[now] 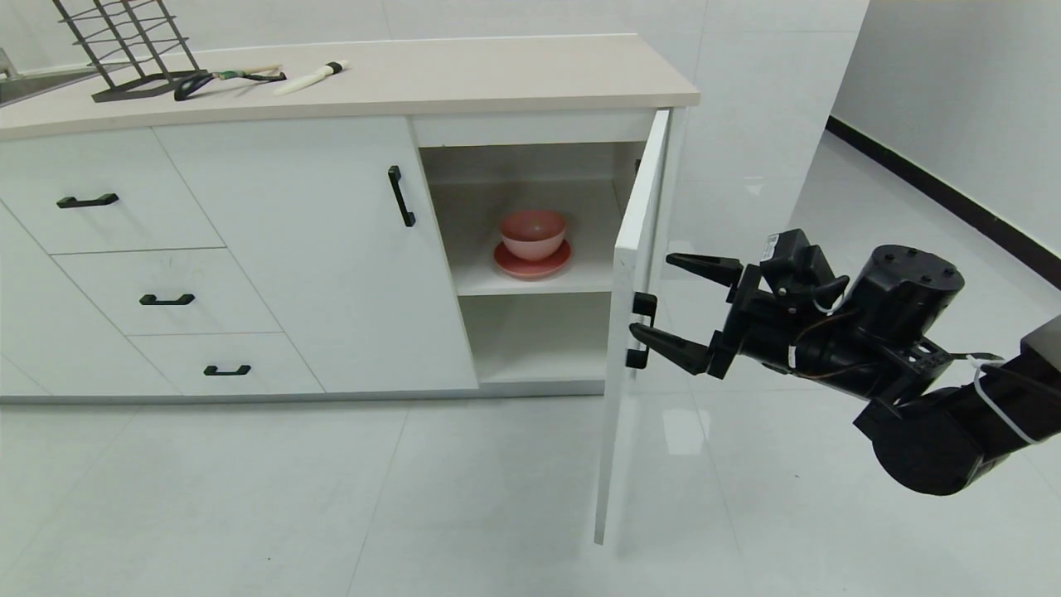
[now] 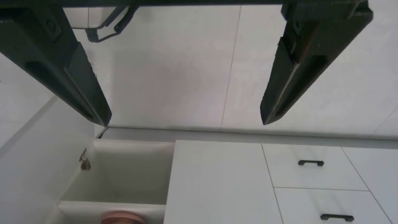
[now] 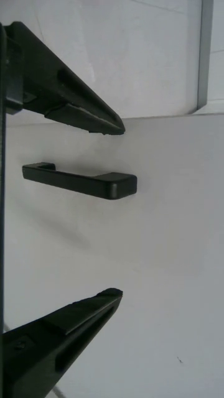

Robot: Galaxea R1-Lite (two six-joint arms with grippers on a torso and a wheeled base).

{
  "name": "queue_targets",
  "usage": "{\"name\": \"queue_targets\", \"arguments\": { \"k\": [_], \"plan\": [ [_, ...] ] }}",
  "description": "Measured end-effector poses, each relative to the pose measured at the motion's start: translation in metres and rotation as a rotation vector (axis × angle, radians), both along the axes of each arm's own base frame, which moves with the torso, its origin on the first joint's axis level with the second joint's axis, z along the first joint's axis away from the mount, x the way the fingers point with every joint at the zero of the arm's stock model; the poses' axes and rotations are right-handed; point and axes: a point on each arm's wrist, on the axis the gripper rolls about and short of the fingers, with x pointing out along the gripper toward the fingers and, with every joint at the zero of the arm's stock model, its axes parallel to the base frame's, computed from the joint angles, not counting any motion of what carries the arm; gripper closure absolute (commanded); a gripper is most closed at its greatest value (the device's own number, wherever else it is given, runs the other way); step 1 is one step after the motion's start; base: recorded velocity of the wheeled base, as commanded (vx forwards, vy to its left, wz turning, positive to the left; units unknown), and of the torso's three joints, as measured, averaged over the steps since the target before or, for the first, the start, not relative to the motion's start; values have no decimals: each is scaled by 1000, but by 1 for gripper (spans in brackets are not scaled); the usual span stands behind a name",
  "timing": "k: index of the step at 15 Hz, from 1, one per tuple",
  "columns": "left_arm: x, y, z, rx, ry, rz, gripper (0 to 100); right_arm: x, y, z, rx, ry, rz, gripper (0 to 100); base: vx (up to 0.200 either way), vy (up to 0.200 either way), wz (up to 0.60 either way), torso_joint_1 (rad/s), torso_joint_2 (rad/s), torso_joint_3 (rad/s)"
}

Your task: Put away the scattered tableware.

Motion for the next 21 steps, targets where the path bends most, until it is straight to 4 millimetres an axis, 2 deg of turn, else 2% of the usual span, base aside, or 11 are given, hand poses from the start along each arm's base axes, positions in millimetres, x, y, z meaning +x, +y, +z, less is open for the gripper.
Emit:
{"name": "queue_targets", "arguments": {
  "k": [11, 16, 21],
  "plan": [
    [0, 0, 0, -1, 1, 0, 0, 13, 27, 7, 34, -49, 46, 0, 0, 0, 0, 0, 0, 0],
    [0, 0, 0, -3, 1, 1, 0, 21, 48, 4, 46, -66, 84, 0, 0, 0, 0, 0, 0, 0],
    [0, 0, 0, -3, 1, 1, 0, 36, 60, 7, 85, -92, 72, 0, 0, 0, 0, 0, 0, 0]
  ]
}}
